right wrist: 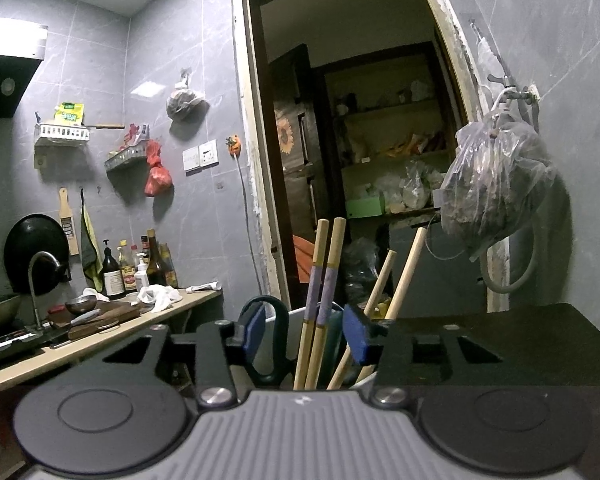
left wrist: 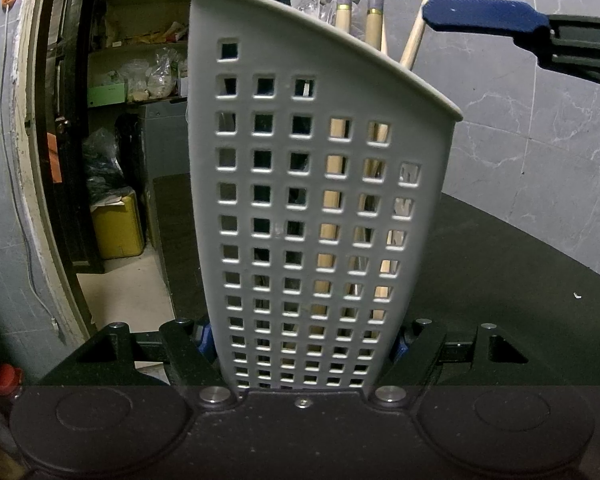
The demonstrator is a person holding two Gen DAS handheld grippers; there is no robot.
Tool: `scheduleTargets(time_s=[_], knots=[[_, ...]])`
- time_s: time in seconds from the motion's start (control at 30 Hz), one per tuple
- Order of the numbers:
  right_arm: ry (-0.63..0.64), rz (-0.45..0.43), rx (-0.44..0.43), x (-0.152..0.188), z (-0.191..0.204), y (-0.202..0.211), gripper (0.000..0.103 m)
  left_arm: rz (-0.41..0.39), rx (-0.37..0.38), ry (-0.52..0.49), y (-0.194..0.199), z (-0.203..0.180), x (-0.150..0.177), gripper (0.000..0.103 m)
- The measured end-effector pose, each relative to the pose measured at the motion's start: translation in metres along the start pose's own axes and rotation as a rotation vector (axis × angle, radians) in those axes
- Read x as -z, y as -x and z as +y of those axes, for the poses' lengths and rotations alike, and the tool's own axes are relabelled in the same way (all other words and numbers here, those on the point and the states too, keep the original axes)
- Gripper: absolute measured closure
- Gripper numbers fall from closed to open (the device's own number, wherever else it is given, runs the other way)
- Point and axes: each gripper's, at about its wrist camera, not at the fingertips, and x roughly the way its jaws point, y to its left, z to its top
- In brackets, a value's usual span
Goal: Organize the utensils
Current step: 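Open the right tool and release the chopsticks into the basket, then open the left tool off the basket and withdraw both tools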
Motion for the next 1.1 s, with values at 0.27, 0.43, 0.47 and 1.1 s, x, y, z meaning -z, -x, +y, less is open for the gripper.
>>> scheduleTargets(time_s=[0.27, 0.43, 0.47, 1.1], knots=[[-0.005, -0.01, 0.019, 0.001, -0.001, 0.009, 0.043, -0.006, 0.002, 0.004, 0.005, 0.003, -0.001, 0.016], [-0.011, -0.019, 0.03, 0.002, -0.002, 0.016, 0.036, -0.013, -0.006, -0.003, 0.006, 0.004, -0.001, 0.009], [-0.012, -0.021, 0.032, 0.002, -0.003, 0.017, 0.034, -0.014, -0.009, -0.002, 0.007, 0.005, -0.001, 0.007], [-0.036, -0.066, 0.11, 0.014, 0.001, 0.059, 0.003, -0.07, -0.055, -0.01, 0.028, -0.008, 0.002, 0.001]])
